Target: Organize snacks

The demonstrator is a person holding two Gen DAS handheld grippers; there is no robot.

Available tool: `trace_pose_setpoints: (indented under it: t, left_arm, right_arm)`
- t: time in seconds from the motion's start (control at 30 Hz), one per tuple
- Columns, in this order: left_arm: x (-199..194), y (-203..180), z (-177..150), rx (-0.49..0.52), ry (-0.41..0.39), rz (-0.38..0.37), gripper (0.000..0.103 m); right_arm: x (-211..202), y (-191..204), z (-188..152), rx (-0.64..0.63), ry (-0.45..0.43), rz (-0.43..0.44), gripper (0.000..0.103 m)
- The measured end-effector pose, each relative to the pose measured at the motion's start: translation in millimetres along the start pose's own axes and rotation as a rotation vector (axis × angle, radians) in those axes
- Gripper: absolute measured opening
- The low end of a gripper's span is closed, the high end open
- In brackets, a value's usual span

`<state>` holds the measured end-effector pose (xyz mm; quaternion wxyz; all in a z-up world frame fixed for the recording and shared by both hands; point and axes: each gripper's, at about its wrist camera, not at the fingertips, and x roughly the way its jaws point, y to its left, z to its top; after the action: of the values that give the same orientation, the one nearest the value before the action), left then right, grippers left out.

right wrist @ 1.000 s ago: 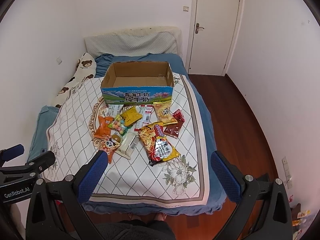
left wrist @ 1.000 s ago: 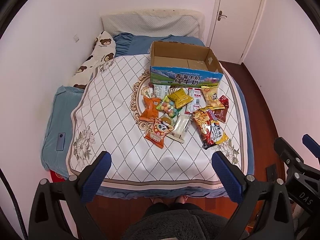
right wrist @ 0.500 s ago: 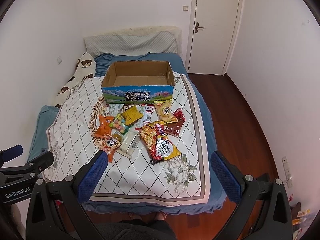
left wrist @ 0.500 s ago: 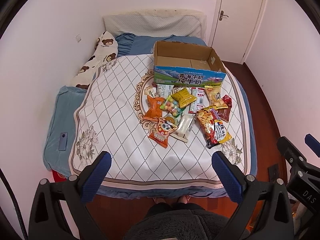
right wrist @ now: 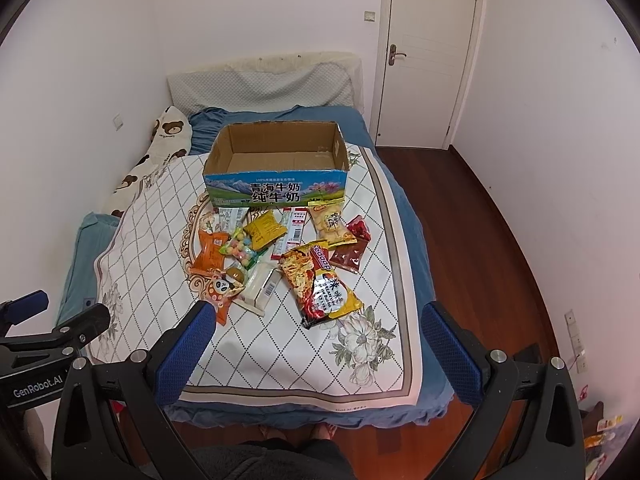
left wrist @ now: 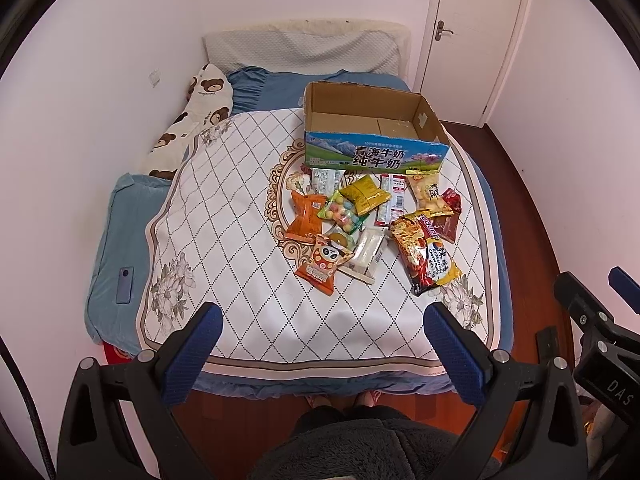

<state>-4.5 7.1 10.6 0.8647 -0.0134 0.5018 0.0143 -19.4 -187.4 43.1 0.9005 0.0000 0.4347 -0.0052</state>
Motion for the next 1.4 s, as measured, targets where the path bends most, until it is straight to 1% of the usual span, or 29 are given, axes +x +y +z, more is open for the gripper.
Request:
trace_pose_setpoints:
  t: [0.5,0.8,1.1,1.17,1.23,1.27,1.33,1.4]
  left_arm:
    - [1,-5,1,0.004,-0.004,0.002,0.103]
    - [0,3,2,0.0,-0.011,-0.001,0.103]
    - [3,1,3,0.006,-0.011,-0.001,0.103]
    - [5,1,2,0.005,-0.023,0.006,0.103]
    - [14,0,6,0.01,-0.036,0.021,0.103]
    - [21,0,8,0.013,-0.045,0.031,0.103]
    - [41,-1,14,0.033,-0.035,0.057,0.103]
    - [69,-2,21,0.067,-0.019,0.098,0.103]
  right_arm:
    - [-1,1,1,0.002,-0.004,0.004,0.103]
    - [-2,2,2,0.004,-0.006,0.007,0.103]
    - [1,2,5,0.014,-0.002,0.016,0.103]
    - [9,-1,6,0.025,0.003,0.02,0.103]
    - [25,-5,7,0.035,0.02,0.027,0.103]
    - [35,-6,8,0.037,0.029,0.03,0.103]
    - [61,-8,10,0.032,0.055,0.028,0.103]
    - [91,-8,11,0.018,0.079,0.024,0.103]
